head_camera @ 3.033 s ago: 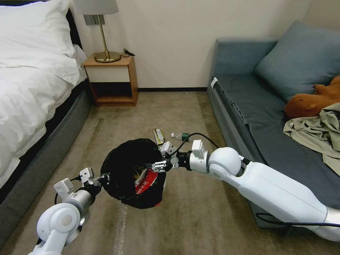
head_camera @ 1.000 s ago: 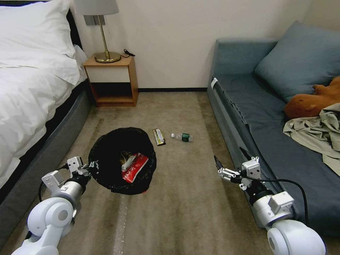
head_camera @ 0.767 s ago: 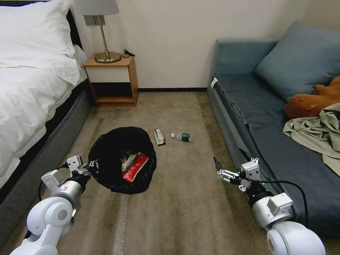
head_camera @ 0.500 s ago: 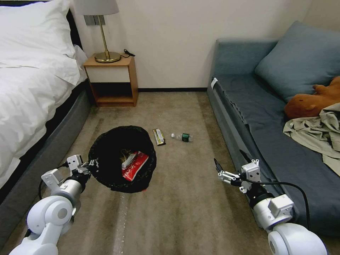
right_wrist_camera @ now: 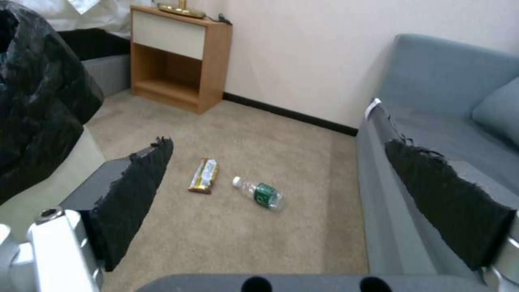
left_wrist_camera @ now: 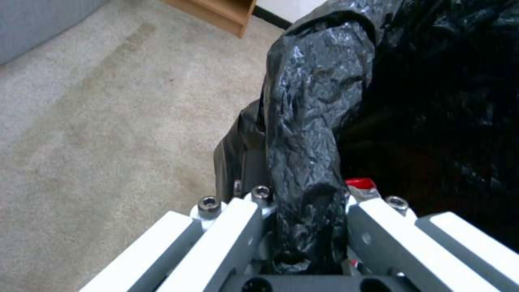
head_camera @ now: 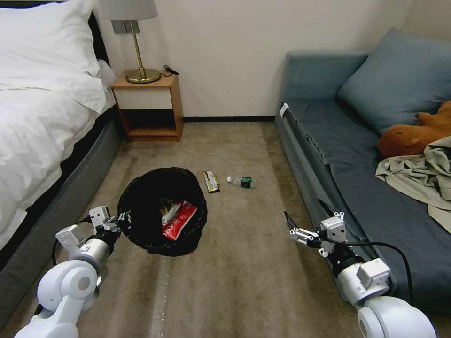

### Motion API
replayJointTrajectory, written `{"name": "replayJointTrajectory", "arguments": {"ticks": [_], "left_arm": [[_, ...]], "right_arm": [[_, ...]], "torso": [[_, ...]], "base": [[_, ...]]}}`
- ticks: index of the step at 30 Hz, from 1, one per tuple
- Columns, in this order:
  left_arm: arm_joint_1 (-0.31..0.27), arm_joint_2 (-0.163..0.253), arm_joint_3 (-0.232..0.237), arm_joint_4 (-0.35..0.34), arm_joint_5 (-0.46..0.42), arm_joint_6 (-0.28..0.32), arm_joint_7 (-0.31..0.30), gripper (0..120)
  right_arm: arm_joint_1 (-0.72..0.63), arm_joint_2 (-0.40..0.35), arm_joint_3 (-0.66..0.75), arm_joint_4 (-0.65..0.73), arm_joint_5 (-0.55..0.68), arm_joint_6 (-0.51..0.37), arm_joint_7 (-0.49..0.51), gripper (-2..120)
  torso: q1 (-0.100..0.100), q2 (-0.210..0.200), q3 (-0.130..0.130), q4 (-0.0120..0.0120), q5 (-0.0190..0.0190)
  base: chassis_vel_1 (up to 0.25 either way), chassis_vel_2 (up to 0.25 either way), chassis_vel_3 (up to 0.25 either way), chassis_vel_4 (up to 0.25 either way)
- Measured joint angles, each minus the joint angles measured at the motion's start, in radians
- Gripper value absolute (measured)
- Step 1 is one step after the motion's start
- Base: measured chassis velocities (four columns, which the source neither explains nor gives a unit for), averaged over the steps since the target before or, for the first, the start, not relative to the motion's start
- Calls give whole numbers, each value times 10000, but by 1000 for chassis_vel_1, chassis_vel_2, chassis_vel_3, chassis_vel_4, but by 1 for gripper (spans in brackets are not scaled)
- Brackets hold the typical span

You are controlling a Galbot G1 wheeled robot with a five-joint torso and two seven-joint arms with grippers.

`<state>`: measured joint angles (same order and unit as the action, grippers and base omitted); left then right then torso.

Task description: Pick up the trash bin, then pick up the garbage on the floor and place it into the trash bin.

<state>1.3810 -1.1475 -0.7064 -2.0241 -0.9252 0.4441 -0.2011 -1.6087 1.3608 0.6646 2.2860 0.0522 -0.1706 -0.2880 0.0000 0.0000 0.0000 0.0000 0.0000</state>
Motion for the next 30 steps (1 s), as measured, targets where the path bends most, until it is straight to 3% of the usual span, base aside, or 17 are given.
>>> {"name": "replayJointTrajectory", "arguments": {"ticks": [11,30], "left_arm": [[87,-86,-32,-80,41,-9,3,2],[116,-3,-55,-49,34,-51,26,2]], "right_arm": [[-121,-68,81,-9,88,212,-41,100],[-291,7,74,-77,127,474,-178,100]], "torso": [[-1,0,-1,0,0],[0,0,1,1,-1]], "base": [[-26,37,31,-27],[-140,142,146,-141]]}}
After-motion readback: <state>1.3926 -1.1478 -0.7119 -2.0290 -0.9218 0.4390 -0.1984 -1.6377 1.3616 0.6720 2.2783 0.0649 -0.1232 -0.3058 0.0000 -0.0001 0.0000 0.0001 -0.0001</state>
